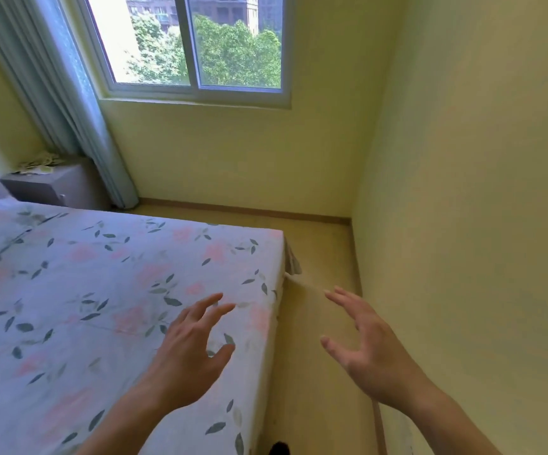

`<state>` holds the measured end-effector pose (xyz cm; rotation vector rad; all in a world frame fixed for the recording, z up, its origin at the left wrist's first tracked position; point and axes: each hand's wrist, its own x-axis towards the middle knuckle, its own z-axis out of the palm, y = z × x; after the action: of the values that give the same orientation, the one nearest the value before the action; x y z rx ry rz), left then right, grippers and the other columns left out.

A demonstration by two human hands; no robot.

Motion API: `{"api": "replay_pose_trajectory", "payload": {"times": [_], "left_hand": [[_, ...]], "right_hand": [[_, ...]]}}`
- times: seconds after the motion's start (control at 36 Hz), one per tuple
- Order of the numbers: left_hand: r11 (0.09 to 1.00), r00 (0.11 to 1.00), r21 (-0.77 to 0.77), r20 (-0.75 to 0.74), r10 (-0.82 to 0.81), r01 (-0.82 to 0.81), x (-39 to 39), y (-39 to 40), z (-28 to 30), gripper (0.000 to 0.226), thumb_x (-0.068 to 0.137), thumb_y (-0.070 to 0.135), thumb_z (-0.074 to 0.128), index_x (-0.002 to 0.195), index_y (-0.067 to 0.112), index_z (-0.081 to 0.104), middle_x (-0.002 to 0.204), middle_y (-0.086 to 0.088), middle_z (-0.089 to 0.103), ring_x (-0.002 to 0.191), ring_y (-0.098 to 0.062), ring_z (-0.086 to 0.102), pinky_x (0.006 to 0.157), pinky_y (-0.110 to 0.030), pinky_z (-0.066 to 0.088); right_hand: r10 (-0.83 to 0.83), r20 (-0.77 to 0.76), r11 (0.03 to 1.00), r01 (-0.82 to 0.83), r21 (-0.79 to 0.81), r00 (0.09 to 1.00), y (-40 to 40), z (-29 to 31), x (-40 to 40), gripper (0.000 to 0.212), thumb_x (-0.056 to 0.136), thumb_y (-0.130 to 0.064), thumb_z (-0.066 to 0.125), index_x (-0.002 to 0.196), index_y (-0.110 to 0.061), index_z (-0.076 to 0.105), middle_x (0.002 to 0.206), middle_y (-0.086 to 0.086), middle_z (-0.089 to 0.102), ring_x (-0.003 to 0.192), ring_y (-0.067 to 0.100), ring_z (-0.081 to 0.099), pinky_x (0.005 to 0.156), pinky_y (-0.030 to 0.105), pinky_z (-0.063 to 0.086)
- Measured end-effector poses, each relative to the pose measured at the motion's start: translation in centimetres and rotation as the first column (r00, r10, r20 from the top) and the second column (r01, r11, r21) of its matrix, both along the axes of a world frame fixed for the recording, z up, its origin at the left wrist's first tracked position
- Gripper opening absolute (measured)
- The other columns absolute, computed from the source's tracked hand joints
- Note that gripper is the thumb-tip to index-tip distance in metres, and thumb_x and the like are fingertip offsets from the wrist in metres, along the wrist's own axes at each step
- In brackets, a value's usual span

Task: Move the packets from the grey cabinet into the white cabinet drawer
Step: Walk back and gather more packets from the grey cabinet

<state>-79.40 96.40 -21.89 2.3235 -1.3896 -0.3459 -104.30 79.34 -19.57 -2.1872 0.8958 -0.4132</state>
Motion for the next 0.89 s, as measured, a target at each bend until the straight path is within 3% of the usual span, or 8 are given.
{"api": "replay_pose_trajectory", "payload": {"times": [0.17,0.31,0.5,0.69,0.89], "left_hand": [[0.997,0.998,-0.044,-0.034,0.054,-0.055,4.4,-9.9,0.0,0.062,0.091,0.048,0.065,0.146,0.048,0.036,0.159,0.026,0.023,0.147,-0.009,0.026,0.122,-0.039,0.027],[0.998,1.0,-0.055,0.006,0.006,-0.005,7.7,-19.6,1.8,0.062,0.092,0.048,0.064,0.147,0.046,0.036,0.16,0.025,0.021,0.148,-0.008,0.024,0.121,-0.036,0.026],[0.994,0.999,-0.11,0.047,-0.009,0.014,11.6,-33.8,3.7,0.062,0.092,0.049,0.063,0.147,0.047,0.036,0.159,0.028,0.019,0.146,-0.003,0.021,0.121,-0.032,0.025],[0.986,0.994,-0.137,0.043,0.101,-0.094,14.2,-46.2,3.6,0.059,0.092,0.048,0.064,0.145,0.047,0.039,0.158,0.027,0.023,0.145,-0.005,0.026,0.119,-0.033,0.029],[0.955,0.963,-0.15,0.038,0.265,-0.257,17.9,-52.8,3.8,0.061,0.089,0.053,0.064,0.143,0.052,0.036,0.156,0.032,0.022,0.143,-0.002,0.026,0.119,-0.031,0.028]], "right_hand": [[0.047,0.002,0.999,-0.047,0.001,0.999,-10.7,0.4,6.0,0.068,0.09,-0.04,0.071,0.144,-0.055,0.033,0.154,-0.033,0.026,0.142,-0.013,0.023,0.123,0.031,0.026],[0.06,0.019,0.998,-0.06,-0.002,0.998,-19.4,1.5,10.0,0.068,0.09,-0.041,0.071,0.147,-0.049,0.035,0.154,-0.034,0.025,0.143,-0.011,0.024,0.123,0.034,0.027],[0.078,0.035,0.997,-0.078,-0.006,0.996,-33.6,1.7,13.6,0.069,0.09,-0.043,0.07,0.145,-0.057,0.031,0.155,-0.036,0.022,0.144,-0.011,0.022,0.123,0.038,0.029],[0.168,0.037,0.986,-0.167,-0.021,0.985,-47.8,1.6,18.2,0.071,0.09,-0.044,0.069,0.148,-0.053,0.029,0.155,-0.036,0.021,0.143,-0.013,0.02,0.123,0.033,0.026],[0.338,0.0,0.941,-0.338,-0.032,0.941,-58.6,4.2,25.9,0.071,0.092,-0.042,0.068,0.151,-0.045,0.03,0.157,-0.031,0.023,0.143,-0.008,0.022,0.123,0.03,0.022]]}}
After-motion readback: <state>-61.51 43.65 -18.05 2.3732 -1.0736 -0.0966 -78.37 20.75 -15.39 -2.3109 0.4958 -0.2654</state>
